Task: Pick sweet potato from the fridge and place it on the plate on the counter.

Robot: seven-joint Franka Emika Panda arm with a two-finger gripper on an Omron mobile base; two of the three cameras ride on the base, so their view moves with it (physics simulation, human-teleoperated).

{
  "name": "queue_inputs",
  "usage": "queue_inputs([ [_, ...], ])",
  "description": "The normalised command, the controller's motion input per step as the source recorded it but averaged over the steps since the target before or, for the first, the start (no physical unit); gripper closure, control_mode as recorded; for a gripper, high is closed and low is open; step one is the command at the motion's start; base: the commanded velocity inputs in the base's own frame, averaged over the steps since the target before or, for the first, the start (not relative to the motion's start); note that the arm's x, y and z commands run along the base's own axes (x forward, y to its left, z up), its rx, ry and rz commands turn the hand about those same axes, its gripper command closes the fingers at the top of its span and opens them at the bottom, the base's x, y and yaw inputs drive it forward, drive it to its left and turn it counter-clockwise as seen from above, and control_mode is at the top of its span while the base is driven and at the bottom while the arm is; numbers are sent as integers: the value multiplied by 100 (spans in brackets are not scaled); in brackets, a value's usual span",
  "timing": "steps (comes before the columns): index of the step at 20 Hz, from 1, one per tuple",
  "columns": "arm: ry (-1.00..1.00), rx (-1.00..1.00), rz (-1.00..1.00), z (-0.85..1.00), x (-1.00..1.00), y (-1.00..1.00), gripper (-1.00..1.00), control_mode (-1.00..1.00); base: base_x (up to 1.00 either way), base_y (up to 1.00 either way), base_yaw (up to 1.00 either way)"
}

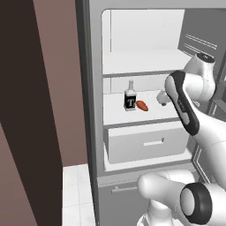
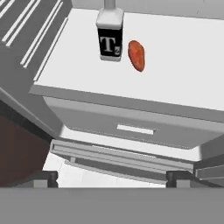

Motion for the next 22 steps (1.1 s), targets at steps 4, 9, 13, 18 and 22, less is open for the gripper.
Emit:
queue_inputs([
  [4,-25,3,17,-36,4,-18,-100,-100,0,0,0],
  [9,-21,2,12,-43,12,-1,-100,-100,0,0,0],
  [13,-9,4,5,-20,18,0,-100,-100,0,0,0],
  [18,0,1,0,-7,26,0,-100,-100,0,0,0],
  [22,0,1,0,0,28,0,-100,-100,0,0,0],
])
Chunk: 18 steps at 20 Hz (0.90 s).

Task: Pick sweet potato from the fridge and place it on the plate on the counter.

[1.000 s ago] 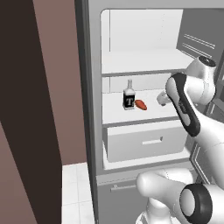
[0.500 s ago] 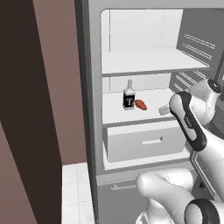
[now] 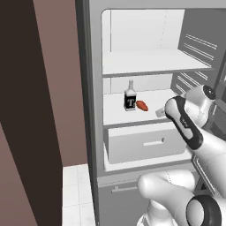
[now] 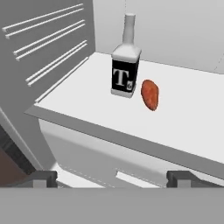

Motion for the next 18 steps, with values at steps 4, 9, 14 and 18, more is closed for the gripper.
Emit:
queue_inputs([
  [4,0,1,0,0,39,0,-100,-100,0,0,0],
  [9,0,0,0,0,57,0,-100,-100,0,0,0],
  [14,0,0,0,-9,44,0,-100,-100,0,0,0],
  [18,0,0,0,-13,29,0,-100,-100,0,0,0],
])
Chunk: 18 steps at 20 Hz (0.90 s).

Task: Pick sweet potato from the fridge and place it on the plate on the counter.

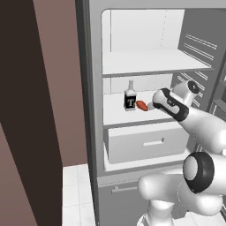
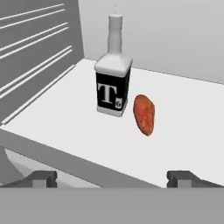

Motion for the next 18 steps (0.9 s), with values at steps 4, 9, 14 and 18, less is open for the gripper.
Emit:
queue_inputs([
  [4,1,0,0,-8,27,0,-100,-100,0,0,0],
  [9,0,0,0,-16,29,0,-100,-100,0,0,0],
  [14,0,0,0,-27,28,0,-100,-100,0,0,0],
  [18,0,0,0,-25,24,0,-100,-100,0,0,0],
])
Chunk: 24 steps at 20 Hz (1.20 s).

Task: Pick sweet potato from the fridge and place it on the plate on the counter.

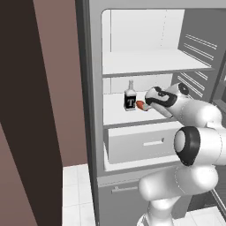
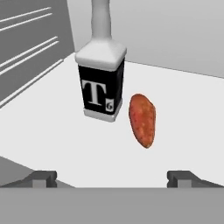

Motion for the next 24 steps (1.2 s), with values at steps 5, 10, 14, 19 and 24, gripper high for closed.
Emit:
queue_inputs([
  [5,0,2,0,-12,22,0,-100,-100,0,0,0],
  [10,0,1,0,-2,22,0,-100,-100,0,0,0],
  [14,0,0,0,-2,14,0,-100,-100,0,0,0],
  [19,0,0,0,-8,0,0,-100,-100,0,0,0],
  [24,0,0,0,-9,0,0,-100,-100,0,0,0],
])
